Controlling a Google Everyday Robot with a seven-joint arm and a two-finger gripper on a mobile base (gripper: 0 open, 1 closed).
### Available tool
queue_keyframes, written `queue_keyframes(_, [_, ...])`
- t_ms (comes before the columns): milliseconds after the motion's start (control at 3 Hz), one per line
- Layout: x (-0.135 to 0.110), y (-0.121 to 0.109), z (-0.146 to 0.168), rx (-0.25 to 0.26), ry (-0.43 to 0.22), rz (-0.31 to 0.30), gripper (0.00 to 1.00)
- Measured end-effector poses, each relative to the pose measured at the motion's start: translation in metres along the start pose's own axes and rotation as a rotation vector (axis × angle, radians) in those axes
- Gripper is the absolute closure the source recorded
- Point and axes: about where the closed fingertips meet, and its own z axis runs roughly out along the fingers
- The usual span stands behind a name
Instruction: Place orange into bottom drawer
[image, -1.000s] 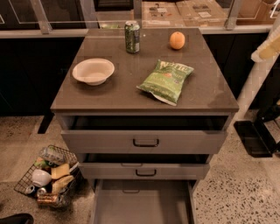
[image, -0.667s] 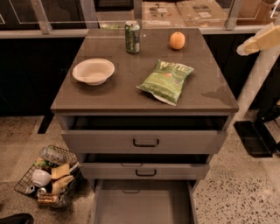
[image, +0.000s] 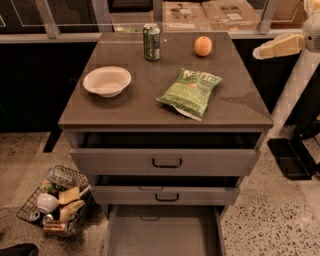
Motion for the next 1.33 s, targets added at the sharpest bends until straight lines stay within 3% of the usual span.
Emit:
queue_keyframes(667, [0.0,-0.001,0.002,0.01,-0.002,0.002,0.0])
queue_keyframes(1333, [-0.016,-0.024,0.083,0.117,-0.071,0.12,0.0])
